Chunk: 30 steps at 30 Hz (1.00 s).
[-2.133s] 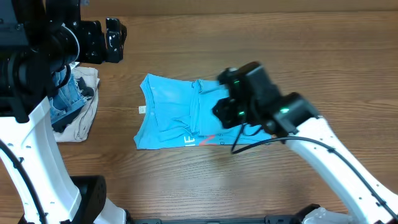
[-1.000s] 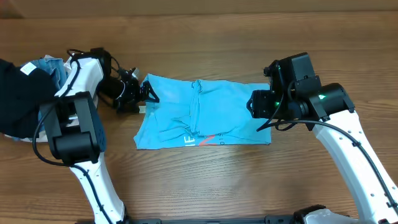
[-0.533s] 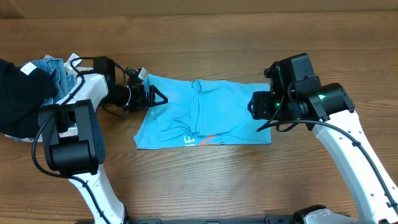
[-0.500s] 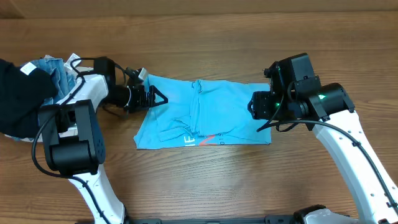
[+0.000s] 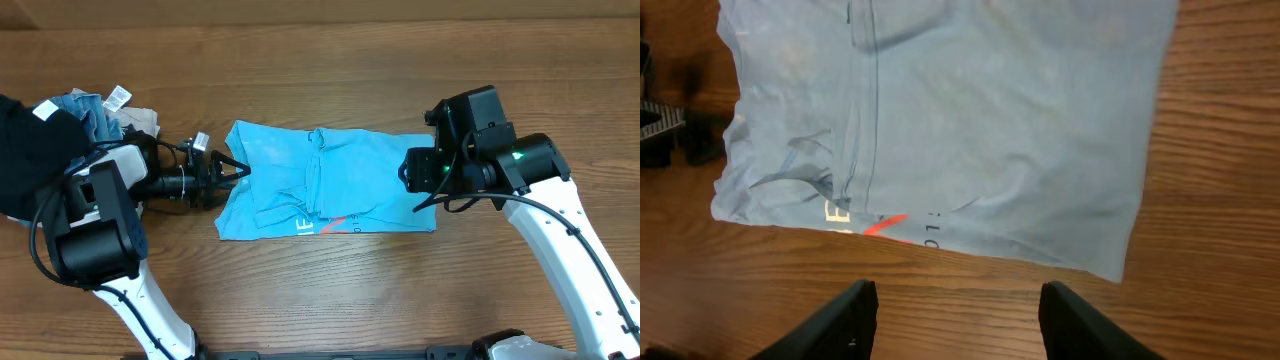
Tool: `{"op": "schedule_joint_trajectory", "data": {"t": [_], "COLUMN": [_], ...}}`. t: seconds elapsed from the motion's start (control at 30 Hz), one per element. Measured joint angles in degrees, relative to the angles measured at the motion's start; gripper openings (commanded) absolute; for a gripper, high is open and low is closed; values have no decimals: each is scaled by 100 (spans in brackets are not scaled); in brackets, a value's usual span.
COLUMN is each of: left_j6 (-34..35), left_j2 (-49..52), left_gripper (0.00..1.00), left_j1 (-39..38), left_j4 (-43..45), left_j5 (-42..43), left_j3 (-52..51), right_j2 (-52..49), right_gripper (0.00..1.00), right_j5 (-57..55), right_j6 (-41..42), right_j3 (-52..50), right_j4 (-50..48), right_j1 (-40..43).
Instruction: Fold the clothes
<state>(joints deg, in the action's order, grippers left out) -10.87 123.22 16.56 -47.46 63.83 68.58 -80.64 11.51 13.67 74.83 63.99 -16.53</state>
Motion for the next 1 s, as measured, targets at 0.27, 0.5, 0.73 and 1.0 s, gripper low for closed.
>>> {"op": "schedule_joint_trajectory", "data": {"t": [0.27,0.5,0.73,1.0], "left_j6": [391,658,1008,1080], "left_j2": [-70,-81,151,17], "left_gripper": [99,68,4,4], "left_j1": [-922,-1285,-1316,-1058], "left_j4": [643,754,852,323], "left_j5": [35,-11,-527,-798], "left_j3": [-101,-101,-264,-254], "right_j2": [0,0,0,0], "right_gripper": [56,56,56,56], "right_j5": [2,2,2,0], "right_j6": [0,0,-4,-2], "right_j3": [0,0,0,0], "right_j4": [-11,-9,9,66], "right_j1": [0,0,0,0]}}
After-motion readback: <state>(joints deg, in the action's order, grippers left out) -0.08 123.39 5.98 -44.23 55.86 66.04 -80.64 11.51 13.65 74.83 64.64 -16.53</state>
